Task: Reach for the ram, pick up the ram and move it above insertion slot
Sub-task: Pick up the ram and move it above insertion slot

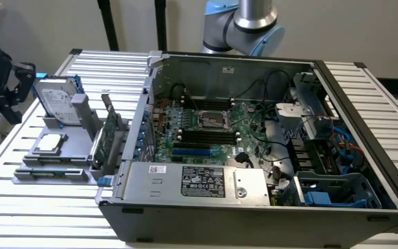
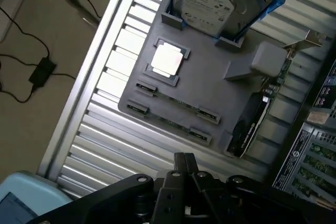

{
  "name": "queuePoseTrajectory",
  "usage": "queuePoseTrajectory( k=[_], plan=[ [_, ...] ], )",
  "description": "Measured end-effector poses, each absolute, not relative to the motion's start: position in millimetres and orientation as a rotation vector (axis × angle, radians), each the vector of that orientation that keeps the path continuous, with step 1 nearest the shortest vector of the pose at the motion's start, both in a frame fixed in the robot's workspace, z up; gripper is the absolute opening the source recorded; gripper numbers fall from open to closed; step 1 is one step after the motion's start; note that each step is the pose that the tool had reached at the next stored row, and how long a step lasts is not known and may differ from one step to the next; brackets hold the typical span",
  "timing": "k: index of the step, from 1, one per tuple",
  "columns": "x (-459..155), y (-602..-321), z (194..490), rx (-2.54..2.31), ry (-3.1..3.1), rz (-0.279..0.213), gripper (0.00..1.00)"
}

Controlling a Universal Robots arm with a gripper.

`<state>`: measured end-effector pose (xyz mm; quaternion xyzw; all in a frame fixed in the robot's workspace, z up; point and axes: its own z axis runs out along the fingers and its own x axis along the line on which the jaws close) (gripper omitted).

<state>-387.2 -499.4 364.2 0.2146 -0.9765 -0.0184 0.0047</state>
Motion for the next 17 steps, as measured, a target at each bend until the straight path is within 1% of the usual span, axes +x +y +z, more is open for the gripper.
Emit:
queuePoseTrajectory(
  k=[17],
  plan=[
    [-387.2,-499.5,362.3,1.134,-2.917,-0.053,0.11]
  ],
)
